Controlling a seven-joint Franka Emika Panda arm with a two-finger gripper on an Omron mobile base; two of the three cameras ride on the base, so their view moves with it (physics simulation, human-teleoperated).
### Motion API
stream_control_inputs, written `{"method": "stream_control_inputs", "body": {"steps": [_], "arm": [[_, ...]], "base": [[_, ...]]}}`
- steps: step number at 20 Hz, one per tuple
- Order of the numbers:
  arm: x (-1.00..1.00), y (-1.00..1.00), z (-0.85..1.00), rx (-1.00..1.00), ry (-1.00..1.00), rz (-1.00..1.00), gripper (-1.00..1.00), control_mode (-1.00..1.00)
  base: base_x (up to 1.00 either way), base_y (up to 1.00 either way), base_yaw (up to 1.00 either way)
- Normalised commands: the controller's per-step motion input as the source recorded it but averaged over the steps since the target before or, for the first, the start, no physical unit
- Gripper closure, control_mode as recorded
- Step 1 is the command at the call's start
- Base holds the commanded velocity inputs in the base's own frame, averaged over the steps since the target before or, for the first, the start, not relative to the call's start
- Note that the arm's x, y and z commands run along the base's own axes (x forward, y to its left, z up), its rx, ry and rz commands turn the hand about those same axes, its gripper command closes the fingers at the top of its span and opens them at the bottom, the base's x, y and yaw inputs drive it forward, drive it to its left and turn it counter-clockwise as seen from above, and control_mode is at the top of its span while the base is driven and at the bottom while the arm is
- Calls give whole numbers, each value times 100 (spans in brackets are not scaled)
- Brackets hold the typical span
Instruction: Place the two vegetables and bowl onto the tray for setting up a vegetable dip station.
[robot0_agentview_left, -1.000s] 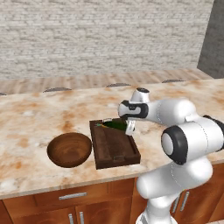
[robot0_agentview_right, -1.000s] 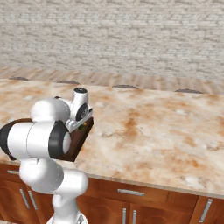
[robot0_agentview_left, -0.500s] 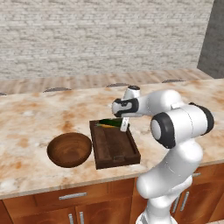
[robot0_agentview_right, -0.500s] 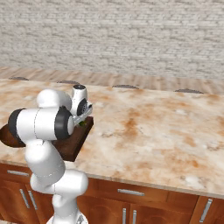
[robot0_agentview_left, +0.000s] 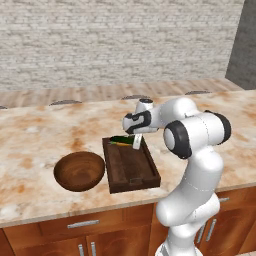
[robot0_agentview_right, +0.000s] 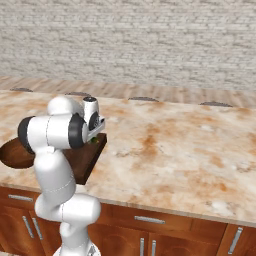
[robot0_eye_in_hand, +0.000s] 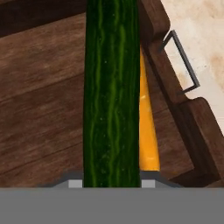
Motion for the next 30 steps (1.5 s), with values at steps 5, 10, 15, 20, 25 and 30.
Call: {"method": "stream_control_inputs", "body": {"steps": [5, 10, 15, 20, 25, 30], "arm": [[14, 0, -21, 0, -2, 3, 100, -100], [6, 0, -23, 0, 0, 4, 100, -100], [0, 0, -12, 0, 0, 4, 100, -100], [-15, 0, 0, 0, 0, 4, 100, -100], [0, 0, 0, 0, 0, 2, -100, -100], [0, 0, 2, 0, 0, 1, -100, -100]], "base": [[0, 0, 0], [0, 0, 0], [0, 0, 0], [0, 0, 0], [0, 0, 0], [0, 0, 0]]}}
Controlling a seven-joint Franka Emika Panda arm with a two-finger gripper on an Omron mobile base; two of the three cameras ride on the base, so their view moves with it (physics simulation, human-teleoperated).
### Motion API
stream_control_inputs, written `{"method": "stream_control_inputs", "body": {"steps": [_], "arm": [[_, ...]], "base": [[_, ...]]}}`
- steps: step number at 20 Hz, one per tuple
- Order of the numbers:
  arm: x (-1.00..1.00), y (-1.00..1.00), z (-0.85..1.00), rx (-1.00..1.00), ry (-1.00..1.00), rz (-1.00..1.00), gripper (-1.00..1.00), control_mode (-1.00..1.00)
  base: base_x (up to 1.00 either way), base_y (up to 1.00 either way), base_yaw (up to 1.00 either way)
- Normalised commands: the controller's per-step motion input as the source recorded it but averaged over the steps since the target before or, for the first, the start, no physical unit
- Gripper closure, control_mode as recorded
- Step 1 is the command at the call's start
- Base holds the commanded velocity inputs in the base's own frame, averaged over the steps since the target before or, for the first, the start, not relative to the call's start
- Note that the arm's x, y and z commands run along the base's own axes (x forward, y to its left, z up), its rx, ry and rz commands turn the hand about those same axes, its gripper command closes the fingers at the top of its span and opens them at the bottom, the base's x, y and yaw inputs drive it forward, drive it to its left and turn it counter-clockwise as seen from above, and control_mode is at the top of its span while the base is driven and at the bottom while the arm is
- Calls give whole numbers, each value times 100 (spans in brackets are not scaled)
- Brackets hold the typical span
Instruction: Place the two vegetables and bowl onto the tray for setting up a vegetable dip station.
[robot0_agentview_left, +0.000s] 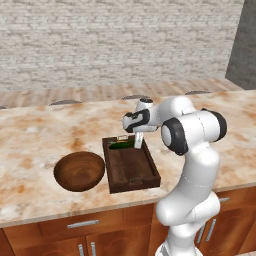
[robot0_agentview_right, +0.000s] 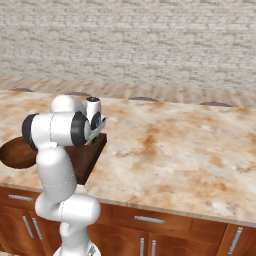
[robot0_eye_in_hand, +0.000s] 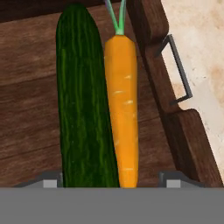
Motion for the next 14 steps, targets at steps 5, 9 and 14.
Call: {"method": "stream_control_inputs", "body": {"steps": [5, 9, 14], "arm": [[-4, 0, 26, 0, 0, 0, -100, -100], [-26, 0, 49, 0, 0, 0, -100, -100], [-70, 20, 53, -3, 0, 3, -100, -100]], "base": [[0, 0, 0], [0, 0, 0], [0, 0, 0]]}}
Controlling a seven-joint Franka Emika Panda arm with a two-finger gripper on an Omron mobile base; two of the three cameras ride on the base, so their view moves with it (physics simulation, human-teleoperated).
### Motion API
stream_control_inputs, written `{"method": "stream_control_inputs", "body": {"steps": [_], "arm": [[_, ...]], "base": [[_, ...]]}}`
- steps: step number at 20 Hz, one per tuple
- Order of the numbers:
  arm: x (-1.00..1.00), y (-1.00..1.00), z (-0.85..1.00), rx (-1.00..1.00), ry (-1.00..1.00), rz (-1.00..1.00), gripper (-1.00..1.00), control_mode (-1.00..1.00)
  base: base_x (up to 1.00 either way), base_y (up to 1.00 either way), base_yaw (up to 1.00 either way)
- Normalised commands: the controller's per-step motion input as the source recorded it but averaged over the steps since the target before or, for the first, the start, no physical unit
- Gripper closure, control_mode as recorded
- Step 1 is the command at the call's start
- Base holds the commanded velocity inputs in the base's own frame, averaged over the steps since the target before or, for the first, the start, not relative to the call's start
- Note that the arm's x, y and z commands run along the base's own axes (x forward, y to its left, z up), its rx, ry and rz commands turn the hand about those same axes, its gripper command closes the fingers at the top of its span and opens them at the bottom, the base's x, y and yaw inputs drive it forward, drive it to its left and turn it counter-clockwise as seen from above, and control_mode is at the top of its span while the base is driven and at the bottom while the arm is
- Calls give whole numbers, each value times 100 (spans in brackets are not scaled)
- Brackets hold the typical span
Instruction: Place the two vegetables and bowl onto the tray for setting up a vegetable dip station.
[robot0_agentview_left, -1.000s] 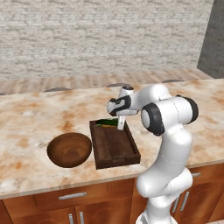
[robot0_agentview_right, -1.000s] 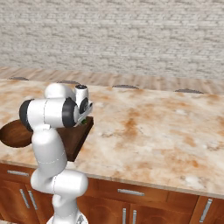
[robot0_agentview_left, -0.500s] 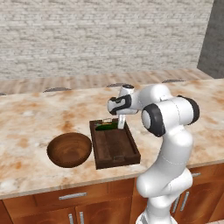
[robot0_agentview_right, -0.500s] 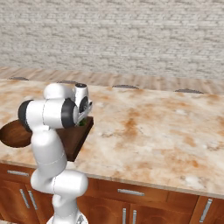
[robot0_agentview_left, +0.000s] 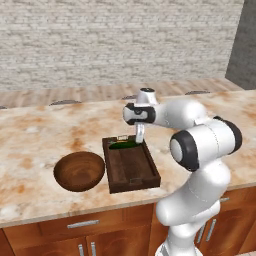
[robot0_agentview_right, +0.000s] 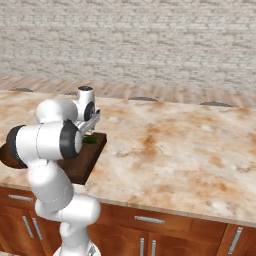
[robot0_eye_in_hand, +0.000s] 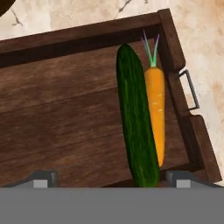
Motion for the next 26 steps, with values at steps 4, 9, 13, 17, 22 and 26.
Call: {"method": "stream_control_inputs", "body": {"steps": [4, 9, 13, 17, 22, 26], "arm": [[-74, 33, 46, -3, 0, 6, -100, -100], [-75, 32, 33, -1, 0, 9, -100, -100], [-76, 33, 29, 0, 0, 7, -100, -100], [-64, 41, 25, 0, 0, 2, -100, -100], [-56, 35, 23, 0, -3, 1, -100, -100], [-40, 58, 4, -1, -1, 1, -100, -100]], "base": [[0, 0, 0], [0, 0, 0], [0, 0, 0], [0, 0, 0], [0, 0, 0], [0, 0, 0]]}}
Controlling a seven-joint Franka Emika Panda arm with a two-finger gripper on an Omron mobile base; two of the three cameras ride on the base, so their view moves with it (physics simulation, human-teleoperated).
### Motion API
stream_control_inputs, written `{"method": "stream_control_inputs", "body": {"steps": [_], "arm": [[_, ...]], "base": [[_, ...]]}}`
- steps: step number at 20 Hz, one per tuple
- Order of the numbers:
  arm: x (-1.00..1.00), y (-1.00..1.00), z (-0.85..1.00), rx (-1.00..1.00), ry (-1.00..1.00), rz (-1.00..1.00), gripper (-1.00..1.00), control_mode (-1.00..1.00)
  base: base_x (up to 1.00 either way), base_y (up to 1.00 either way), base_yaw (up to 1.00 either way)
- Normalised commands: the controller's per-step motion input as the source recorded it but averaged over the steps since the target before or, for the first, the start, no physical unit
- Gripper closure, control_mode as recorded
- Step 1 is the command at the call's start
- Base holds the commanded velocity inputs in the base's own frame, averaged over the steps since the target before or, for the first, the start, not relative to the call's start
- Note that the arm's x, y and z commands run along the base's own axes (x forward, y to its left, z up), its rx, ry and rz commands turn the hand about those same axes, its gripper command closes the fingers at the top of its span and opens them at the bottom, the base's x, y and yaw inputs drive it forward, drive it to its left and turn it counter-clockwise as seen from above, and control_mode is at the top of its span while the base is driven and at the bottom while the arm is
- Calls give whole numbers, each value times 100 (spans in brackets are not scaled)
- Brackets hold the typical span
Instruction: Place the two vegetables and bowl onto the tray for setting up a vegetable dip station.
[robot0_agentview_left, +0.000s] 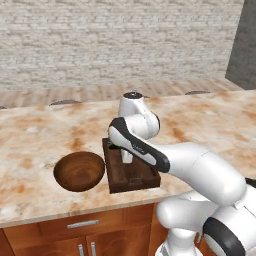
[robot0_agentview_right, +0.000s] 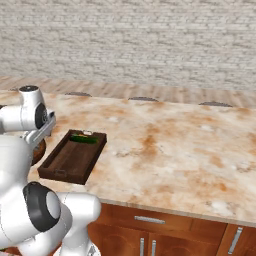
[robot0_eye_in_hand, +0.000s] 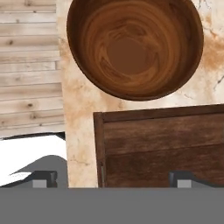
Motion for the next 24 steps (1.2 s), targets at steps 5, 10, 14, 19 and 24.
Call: {"method": "stream_control_inputs", "body": {"steps": [5, 10, 14, 19, 24], "arm": [[-32, 68, 0, -2, 0, 2, -100, -100], [-22, 64, 0, -1, 0, 3, -100, -100], [-3, 56, 0, 0, 0, 2, -100, -100], [0, 44, 0, 0, 0, 2, -100, -100], [0, 38, -3, 0, 0, 2, -100, -100]], "base": [[0, 0, 0], [0, 0, 0], [0, 0, 0], [0, 0, 0], [0, 0, 0]]}}
